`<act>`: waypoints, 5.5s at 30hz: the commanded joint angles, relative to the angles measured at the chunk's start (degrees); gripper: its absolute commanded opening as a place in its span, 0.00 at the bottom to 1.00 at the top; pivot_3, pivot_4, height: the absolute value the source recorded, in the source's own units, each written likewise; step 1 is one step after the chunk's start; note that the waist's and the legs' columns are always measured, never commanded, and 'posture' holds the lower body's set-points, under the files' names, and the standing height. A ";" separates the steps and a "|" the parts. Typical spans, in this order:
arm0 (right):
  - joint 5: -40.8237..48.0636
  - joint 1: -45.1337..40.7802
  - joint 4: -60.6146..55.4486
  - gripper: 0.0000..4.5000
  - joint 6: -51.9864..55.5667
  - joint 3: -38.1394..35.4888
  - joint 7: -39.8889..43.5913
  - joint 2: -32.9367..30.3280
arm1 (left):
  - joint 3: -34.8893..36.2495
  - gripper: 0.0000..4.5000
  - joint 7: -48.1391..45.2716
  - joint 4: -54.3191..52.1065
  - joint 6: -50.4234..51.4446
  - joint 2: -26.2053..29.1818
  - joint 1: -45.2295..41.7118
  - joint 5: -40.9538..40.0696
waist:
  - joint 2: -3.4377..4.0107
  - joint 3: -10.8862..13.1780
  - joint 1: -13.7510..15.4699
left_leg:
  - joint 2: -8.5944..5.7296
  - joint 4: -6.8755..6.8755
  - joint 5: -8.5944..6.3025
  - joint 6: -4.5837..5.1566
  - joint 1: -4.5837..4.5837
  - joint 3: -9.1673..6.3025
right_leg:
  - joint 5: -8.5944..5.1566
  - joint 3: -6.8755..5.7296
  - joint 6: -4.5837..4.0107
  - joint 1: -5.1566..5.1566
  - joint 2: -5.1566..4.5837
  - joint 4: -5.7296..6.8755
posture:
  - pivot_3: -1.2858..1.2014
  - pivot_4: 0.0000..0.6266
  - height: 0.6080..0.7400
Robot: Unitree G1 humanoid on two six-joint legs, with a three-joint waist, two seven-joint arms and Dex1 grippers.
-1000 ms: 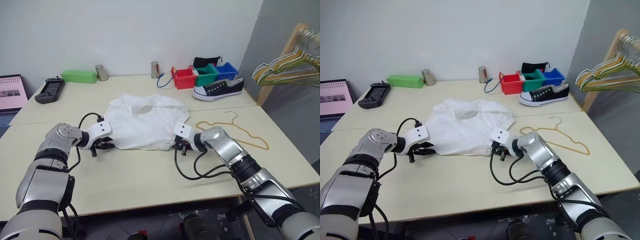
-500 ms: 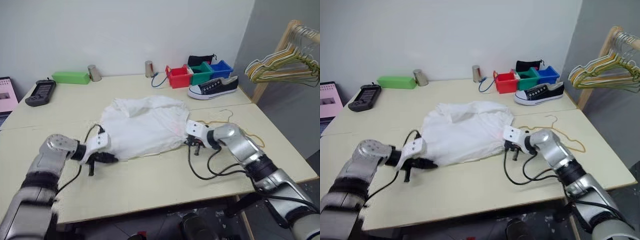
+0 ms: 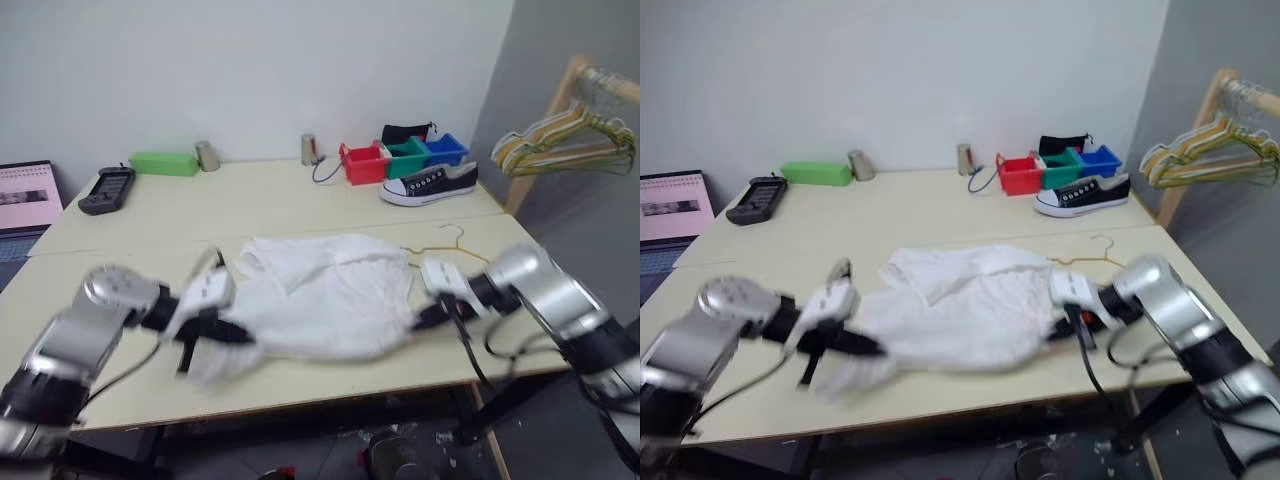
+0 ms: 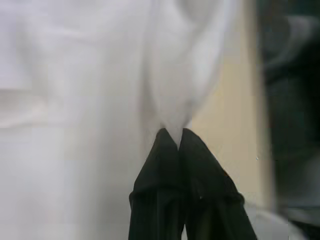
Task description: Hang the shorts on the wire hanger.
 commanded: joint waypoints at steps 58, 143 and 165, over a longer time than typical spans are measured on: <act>-3.29 21.53 -34.58 0.00 7.57 6.32 7.81 -7.08 | 3.24 0.00 -5.47 -36.13 7.12 15.75 28.93 -3.89 | -0.01 -1.24 6.31 | -1.77 -0.11 0.59 0.22 -0.01 -0.44 | -0.18 0.34 0.64 -0.91 -1.77 1.56 | 0.44 0.02 1.00; -4.36 3.39 42.86 0.28 10.46 -28.33 -46.72 -3.32 | -2.47 1.00 29.92 -45.23 26.99 -27.61 6.74 -16.06 | -0.56 -1.31 -0.20 | -1.93 0.17 0.27 0.99 0.42 0.78 | -0.07 0.62 1.79 0.81 -1.77 -0.33 | 0.41 0.03 1.00; -1.87 4.90 18.71 0.00 6.21 -27.27 -40.60 0.00 | 2.05 1.00 30.34 -38.50 24.84 -24.57 4.12 -14.92 | -0.29 -1.21 -0.81 | -1.92 0.14 0.23 1.04 0.32 0.88 | -0.05 0.72 1.83 0.59 -1.78 -0.29 | 0.40 0.05 1.00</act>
